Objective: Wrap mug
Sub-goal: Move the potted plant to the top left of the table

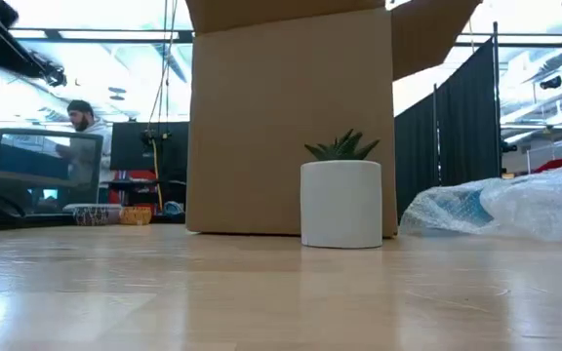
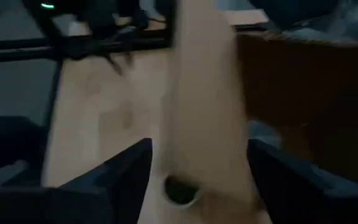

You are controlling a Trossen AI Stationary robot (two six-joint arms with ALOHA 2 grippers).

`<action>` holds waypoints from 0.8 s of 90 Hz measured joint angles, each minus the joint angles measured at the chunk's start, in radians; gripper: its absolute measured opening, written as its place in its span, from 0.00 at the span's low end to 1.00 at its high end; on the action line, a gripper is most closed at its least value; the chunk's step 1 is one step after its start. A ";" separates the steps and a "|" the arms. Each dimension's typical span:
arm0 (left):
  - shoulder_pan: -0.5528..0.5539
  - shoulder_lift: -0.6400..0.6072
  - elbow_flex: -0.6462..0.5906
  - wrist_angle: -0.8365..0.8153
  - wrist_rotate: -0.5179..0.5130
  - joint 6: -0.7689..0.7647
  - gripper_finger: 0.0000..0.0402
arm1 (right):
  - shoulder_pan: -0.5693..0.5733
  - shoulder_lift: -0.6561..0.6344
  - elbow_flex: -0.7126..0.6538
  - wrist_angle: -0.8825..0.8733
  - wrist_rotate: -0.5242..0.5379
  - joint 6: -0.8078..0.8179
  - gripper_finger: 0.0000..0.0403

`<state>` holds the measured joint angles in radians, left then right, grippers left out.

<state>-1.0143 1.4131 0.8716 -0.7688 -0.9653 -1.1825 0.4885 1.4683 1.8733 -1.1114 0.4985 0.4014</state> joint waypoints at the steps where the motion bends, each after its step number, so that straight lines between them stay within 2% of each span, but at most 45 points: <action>1: 0.003 0.000 -0.003 0.016 0.005 0.000 0.26 | 0.009 0.000 -0.003 -0.001 0.001 0.012 0.58; 15: 0.020 0.000 -0.027 0.225 0.071 0.069 0.26 | 0.137 0.000 -0.089 0.000 0.041 0.156 0.55; 29: 0.019 0.000 -0.027 0.436 0.105 0.166 0.26 | 0.221 0.001 -0.222 -0.050 0.153 0.391 0.49; 42: 0.017 0.003 -0.027 0.650 0.118 0.307 0.26 | 0.264 0.002 -0.405 -0.028 0.145 0.602 0.44; 57: 0.011 0.046 -0.027 0.756 0.137 0.408 0.26 | 0.294 0.003 -0.653 0.153 0.061 0.818 0.38; 65: 0.006 0.085 -0.027 0.751 0.141 0.405 0.26 | 0.298 0.002 -0.770 0.310 0.046 0.853 0.36; 72: 0.006 0.123 -0.027 0.747 0.142 0.389 0.26 | 0.291 0.002 -0.857 0.440 0.080 0.851 0.34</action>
<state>-1.0080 1.5358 0.8444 -0.0223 -0.8234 -0.7939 0.7800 1.4708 1.0162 -0.6719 0.5783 1.2524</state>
